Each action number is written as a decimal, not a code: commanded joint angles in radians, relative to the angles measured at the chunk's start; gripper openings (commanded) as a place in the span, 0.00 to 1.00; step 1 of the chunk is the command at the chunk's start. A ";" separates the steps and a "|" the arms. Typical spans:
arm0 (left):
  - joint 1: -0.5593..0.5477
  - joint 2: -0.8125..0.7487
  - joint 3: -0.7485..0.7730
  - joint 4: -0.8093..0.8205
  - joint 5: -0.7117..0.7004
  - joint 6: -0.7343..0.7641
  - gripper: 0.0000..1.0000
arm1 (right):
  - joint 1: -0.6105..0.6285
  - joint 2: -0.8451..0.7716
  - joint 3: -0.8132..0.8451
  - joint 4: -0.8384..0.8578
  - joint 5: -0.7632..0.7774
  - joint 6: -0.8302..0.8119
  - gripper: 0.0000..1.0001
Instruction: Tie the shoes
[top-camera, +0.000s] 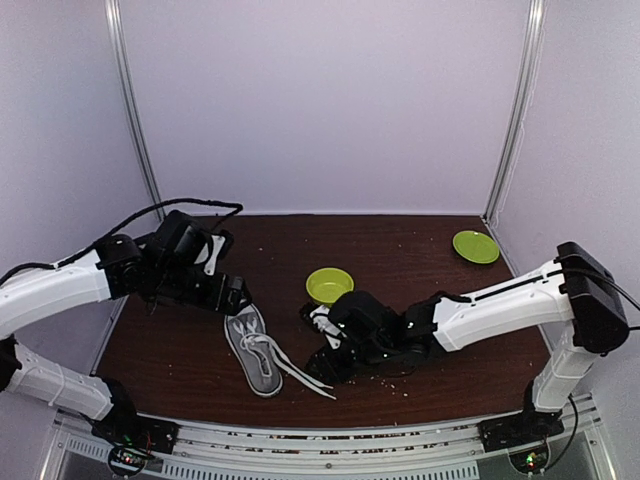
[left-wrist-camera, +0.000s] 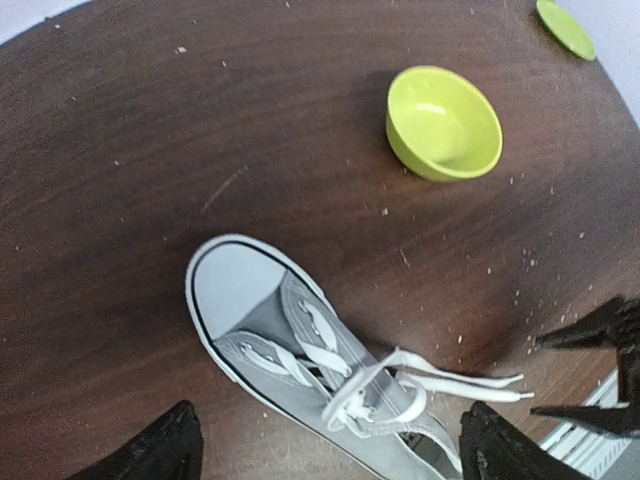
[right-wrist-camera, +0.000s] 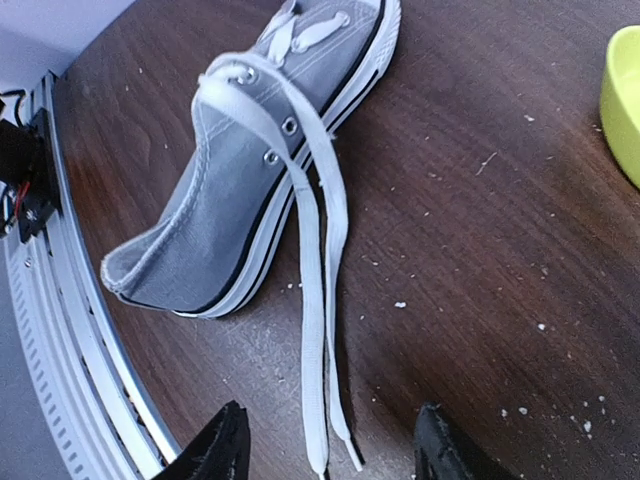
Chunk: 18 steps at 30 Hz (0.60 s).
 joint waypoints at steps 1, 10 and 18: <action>0.077 -0.064 -0.077 0.231 0.044 0.034 0.92 | 0.039 0.089 0.105 -0.148 0.049 -0.015 0.53; 0.165 -0.007 -0.159 0.361 0.114 -0.011 0.93 | 0.045 0.191 0.195 -0.233 0.074 0.008 0.38; 0.205 0.024 -0.247 0.424 0.196 -0.048 0.93 | 0.045 0.244 0.246 -0.265 0.068 0.013 0.29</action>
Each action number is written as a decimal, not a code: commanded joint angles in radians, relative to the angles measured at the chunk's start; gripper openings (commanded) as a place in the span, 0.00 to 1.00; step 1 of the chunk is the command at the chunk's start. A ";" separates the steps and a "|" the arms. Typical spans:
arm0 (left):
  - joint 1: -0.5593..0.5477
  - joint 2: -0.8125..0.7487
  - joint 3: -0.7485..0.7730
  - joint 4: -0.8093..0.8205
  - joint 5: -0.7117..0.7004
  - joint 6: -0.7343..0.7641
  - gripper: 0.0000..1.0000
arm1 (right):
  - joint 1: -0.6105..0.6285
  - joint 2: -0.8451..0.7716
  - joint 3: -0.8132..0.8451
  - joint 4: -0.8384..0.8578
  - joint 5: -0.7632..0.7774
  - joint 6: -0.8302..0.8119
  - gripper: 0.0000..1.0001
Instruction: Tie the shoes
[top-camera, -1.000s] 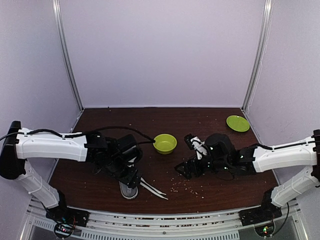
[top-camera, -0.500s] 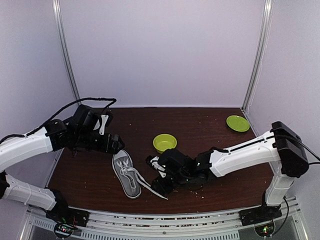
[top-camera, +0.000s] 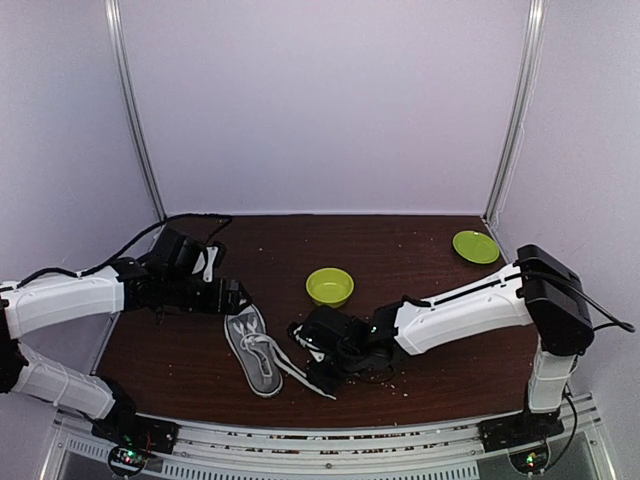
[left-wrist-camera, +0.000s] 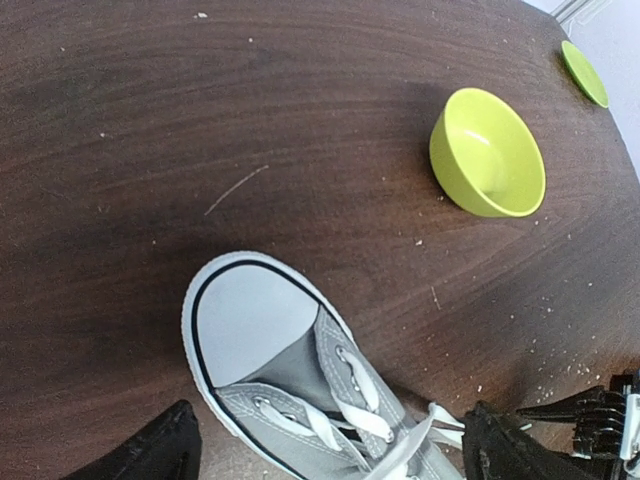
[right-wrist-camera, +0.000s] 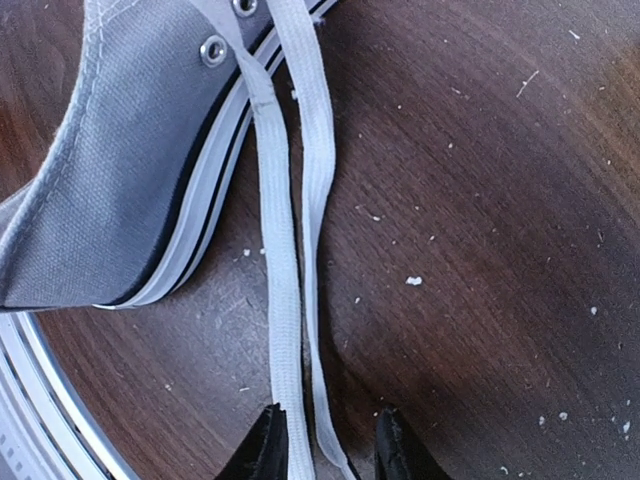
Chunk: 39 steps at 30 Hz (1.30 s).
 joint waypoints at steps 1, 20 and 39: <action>0.010 0.002 -0.034 0.085 0.053 -0.024 0.93 | 0.000 0.037 0.050 -0.044 0.023 0.013 0.27; -0.006 -0.080 -0.121 0.317 0.248 0.316 0.82 | -0.064 -0.112 0.055 -0.097 0.152 0.022 0.00; -0.066 0.149 -0.062 0.454 0.363 0.366 0.71 | -0.204 -0.207 0.295 -0.026 0.172 -0.064 0.00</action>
